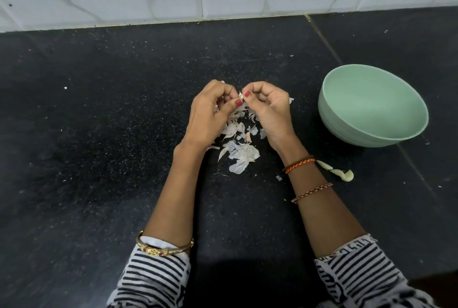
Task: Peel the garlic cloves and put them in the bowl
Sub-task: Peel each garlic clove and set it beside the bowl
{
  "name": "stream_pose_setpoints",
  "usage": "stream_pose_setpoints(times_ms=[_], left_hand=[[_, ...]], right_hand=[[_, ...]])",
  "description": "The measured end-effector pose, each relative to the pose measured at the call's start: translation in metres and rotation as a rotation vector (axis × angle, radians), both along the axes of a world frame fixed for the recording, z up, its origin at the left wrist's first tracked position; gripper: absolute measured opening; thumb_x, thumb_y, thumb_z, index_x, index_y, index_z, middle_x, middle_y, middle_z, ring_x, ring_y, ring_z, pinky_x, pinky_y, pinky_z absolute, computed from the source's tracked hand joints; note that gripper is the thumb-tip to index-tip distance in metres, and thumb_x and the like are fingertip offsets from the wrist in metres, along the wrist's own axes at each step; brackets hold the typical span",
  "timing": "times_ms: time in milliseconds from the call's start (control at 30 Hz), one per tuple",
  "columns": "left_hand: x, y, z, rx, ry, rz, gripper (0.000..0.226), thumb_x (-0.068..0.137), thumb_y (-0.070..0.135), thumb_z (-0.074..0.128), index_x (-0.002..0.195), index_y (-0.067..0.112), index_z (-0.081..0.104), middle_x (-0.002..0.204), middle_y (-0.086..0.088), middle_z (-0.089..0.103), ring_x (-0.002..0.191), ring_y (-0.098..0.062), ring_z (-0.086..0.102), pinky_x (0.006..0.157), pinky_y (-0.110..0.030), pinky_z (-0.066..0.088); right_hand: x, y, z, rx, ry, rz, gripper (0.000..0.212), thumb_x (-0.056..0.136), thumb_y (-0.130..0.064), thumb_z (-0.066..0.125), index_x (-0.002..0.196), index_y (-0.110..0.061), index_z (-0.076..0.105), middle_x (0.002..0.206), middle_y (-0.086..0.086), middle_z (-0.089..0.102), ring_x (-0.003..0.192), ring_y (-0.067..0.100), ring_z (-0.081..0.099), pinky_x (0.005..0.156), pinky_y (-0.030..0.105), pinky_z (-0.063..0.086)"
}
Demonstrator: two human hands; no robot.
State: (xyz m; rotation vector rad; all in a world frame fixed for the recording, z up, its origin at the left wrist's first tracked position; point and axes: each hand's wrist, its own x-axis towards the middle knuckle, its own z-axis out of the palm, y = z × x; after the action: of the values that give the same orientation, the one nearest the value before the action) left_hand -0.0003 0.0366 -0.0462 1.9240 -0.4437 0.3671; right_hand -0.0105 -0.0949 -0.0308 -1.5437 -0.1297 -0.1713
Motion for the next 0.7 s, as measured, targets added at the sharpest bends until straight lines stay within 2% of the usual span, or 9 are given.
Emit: stream_pose_setpoints(times_ms=[167,333,400,533,700], left_hand=[[-0.003,0.002,0.006,-0.015,0.126,-0.127,0.028,0.084,0.004,0.063,0.073,0.027,0.053,0.076,0.01,0.048,0.068,0.006,0.045,0.069,-0.009,0.038],[-0.006,0.002,0.007,0.016,0.13,-0.157,0.031,0.085,0.0,0.062,0.072,0.027,0.051,0.077,0.01,0.046,0.067,0.005,0.044,0.067,-0.01,0.039],[-0.006,0.0,0.005,0.017,0.085,-0.098,0.029,0.083,0.003,0.064,0.072,0.026,0.052,0.077,0.011,0.047,0.065,0.001,0.043,0.065,-0.012,0.038],[-0.006,-0.005,-0.002,0.053,-0.031,0.02,0.01,0.078,0.014,0.064,0.074,0.019,0.056,0.076,0.012,0.048,0.065,-0.003,0.042,0.062,-0.016,0.036],[-0.011,-0.015,-0.001,0.018,-0.083,0.071,0.008,0.079,0.017,0.064,0.074,0.013,0.058,0.074,0.015,0.047,0.067,0.001,0.045,0.062,-0.012,0.036]], right_hand=[[0.0,-0.006,0.002,-0.08,0.015,0.047,0.02,0.086,0.004,0.058,0.077,-0.014,0.061,0.075,-0.002,0.062,0.069,0.0,0.058,0.067,0.015,0.048],[-0.003,-0.007,0.007,-0.117,0.036,0.065,0.019,0.086,0.003,0.059,0.077,-0.013,0.062,0.074,0.0,0.063,0.065,0.0,0.058,0.063,0.013,0.047],[-0.005,-0.007,0.009,-0.126,0.044,0.028,0.02,0.086,0.004,0.059,0.075,-0.013,0.062,0.071,-0.001,0.063,0.06,-0.003,0.058,0.058,0.01,0.045],[-0.007,-0.005,0.01,-0.114,0.094,-0.094,0.015,0.083,0.002,0.063,0.076,-0.01,0.067,0.073,0.0,0.066,0.065,0.002,0.062,0.068,0.015,0.052],[-0.018,-0.005,0.011,-0.071,0.183,-0.32,0.005,0.079,-0.002,0.067,0.08,-0.004,0.071,0.069,-0.002,0.066,0.06,-0.002,0.059,0.056,0.008,0.046]])
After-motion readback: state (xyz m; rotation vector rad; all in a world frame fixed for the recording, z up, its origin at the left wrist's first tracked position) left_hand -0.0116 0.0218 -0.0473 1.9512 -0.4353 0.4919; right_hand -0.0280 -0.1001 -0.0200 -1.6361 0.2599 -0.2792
